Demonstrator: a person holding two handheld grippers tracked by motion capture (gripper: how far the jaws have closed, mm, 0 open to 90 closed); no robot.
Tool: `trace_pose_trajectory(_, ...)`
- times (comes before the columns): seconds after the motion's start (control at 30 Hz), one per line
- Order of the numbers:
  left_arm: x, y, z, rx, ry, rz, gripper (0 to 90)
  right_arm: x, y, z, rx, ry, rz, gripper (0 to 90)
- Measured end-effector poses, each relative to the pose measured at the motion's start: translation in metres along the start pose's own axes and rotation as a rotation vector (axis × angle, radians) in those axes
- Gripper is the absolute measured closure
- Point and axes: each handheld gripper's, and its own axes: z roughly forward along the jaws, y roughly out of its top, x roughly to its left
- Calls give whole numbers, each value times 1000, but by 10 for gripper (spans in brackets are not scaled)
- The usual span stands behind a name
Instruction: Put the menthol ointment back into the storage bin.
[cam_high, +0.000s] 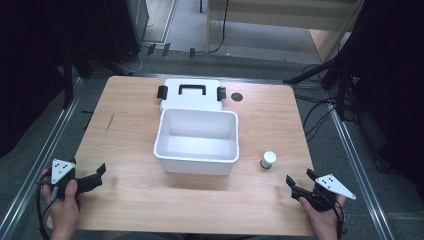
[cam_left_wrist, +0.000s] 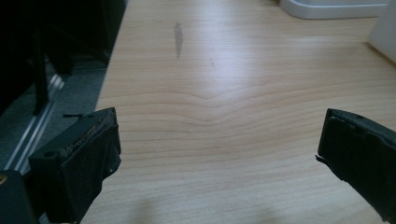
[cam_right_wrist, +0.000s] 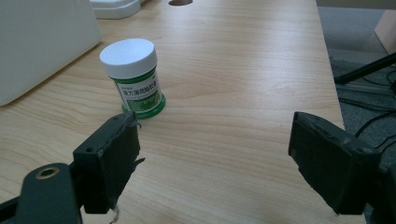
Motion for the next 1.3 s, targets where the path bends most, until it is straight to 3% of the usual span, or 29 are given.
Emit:
trace_pose_trajectory(0.1, -1, 0, 0, 4, 14, 3, 0, -2, 0, 1, 15, 6, 16, 195)
trace_pose_trajectory(0.27, -1, 0, 0, -2, 17, 2, 0, -4, 3, 4, 111, 20, 73, 203)
trace_pose_trajectory(0.43, -2, 0, 1, 5, 17, 13, 0, -1, 11, 2, 170, 14, 47, 226)
trace_pose_trajectory(0.83, -3, 1, 2, 6, 13, 30, 0, 22, 42, 0, 414, 6, -128, 222)
trace_pose_trajectory(0.97, -3, 0, 1, -3, 1, 35, 0, 28, 52, 4, 455, -3, -139, 223)
trace_pose_trajectory(1.2, -1, 1, 2, 7, 11, 14, 0, 41, 71, 18, 578, 1, -223, 212)
trace_pose_trajectory(1.3, 3, 1, 2, 13, 25, -25, 0, 44, 79, 28, 626, -5, -258, 205)
